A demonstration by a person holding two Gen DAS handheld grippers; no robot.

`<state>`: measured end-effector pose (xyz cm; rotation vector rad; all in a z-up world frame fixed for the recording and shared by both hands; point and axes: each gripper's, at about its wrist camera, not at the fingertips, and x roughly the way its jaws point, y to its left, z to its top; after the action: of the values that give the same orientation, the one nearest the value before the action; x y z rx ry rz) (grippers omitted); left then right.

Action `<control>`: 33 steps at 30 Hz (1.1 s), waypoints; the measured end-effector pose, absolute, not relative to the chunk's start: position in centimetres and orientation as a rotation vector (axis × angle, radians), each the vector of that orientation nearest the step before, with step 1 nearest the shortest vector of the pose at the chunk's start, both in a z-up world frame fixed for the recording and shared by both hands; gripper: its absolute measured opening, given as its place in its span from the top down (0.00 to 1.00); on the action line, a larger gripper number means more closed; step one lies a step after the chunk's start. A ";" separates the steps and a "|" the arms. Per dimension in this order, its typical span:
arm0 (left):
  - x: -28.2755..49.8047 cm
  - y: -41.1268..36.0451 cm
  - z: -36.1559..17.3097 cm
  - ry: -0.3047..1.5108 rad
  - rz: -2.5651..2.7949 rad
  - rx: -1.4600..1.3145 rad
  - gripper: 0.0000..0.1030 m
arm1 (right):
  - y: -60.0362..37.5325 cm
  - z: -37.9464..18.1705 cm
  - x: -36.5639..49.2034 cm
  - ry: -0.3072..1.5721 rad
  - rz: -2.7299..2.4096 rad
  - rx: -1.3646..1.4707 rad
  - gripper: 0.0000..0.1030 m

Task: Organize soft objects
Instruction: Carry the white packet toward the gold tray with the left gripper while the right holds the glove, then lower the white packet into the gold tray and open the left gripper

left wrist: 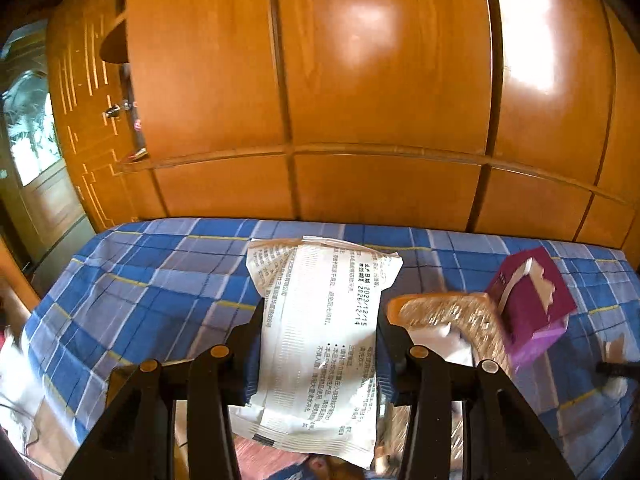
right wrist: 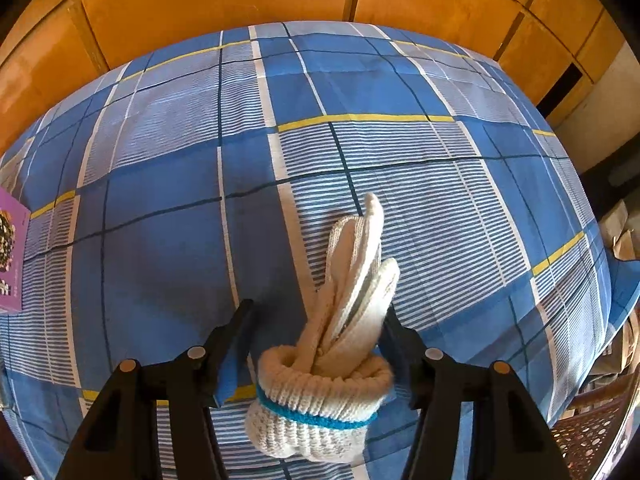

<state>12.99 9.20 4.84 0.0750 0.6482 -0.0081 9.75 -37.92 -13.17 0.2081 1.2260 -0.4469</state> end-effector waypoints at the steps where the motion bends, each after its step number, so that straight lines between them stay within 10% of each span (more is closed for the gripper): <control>1: 12.3 9.6 4.6 0.642 -0.003 0.076 0.55 | -37.9 -13.1 9.7 1.227 -0.447 0.209 0.42; 33: 5.5 17.1 -0.9 0.727 0.060 -0.023 0.54 | -35.6 -12.4 9.4 1.222 -0.423 0.147 0.57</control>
<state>5.50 17.07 -0.88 -0.0233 0.7267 0.0595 9.37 -35.58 -12.42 0.1472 1.2222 -0.4235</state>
